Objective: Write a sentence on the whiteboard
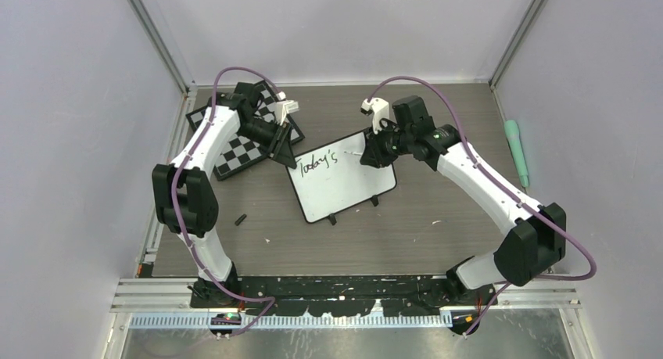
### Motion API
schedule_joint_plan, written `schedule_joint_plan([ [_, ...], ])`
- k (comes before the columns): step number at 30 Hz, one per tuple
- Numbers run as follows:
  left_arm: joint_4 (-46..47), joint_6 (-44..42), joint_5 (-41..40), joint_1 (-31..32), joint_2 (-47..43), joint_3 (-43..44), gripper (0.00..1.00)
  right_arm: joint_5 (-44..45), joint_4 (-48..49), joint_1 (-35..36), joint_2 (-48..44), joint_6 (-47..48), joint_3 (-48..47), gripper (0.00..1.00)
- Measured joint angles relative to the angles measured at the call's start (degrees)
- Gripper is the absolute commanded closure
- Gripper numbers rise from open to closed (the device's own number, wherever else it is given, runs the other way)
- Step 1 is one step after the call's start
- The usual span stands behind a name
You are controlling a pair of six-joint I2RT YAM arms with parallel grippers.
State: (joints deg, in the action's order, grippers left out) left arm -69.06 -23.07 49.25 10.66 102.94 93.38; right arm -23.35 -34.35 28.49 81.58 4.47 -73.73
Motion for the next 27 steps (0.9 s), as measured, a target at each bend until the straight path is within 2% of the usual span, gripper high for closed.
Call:
schedule_joint_plan([
  [8,0.2,0.0,0.0,0.0,0.0,-0.2,0.82,3.3,0.0,0.0,1.2,0.0,-0.3,1.00],
  [27,0.1,-1.2,0.5,0.0,0.0,-0.6,0.91,5.5,0.5,0.0,4.7,-0.5,-3.4,1.00],
])
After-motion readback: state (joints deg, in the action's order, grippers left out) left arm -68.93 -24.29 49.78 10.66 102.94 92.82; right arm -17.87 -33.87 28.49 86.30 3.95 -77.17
